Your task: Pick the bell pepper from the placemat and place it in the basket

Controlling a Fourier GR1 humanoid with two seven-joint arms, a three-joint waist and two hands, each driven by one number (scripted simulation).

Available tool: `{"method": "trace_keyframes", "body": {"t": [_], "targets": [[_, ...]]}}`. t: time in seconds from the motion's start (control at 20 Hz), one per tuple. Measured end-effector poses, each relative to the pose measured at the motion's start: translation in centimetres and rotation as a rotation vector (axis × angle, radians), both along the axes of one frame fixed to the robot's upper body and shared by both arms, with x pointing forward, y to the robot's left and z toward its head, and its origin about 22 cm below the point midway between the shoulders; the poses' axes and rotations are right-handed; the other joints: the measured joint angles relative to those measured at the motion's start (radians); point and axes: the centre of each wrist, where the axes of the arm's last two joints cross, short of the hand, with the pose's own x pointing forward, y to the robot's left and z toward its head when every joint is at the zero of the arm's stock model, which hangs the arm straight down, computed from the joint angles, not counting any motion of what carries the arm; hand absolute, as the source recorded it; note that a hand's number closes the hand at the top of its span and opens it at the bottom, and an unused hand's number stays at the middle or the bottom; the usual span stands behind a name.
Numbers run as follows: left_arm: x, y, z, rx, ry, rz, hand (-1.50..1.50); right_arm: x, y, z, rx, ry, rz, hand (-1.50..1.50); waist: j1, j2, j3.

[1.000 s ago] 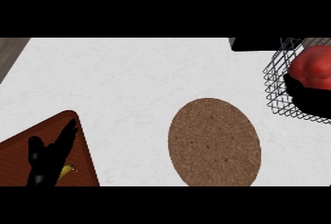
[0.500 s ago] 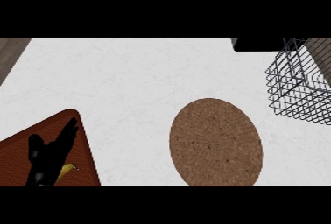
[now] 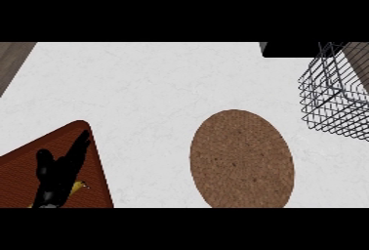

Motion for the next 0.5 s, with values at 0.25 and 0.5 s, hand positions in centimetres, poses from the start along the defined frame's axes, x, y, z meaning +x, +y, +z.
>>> {"method": "trace_keyframes", "body": {"t": [0.25,0.5], "targets": [[0.1,0.1,0.2,-0.001,0.009,0.003,0.00,1.4,-2.2,-3.1,0.125,-0.021,0.001,1.50,0.000,0.000,0.000],[0.1,0.5,0.1,0.000,0.006,-0.001,0.00,2.1,-5.1,-5.7,0.184,-0.032,0.001,1.50,0.000,-0.001,0.001]]}}
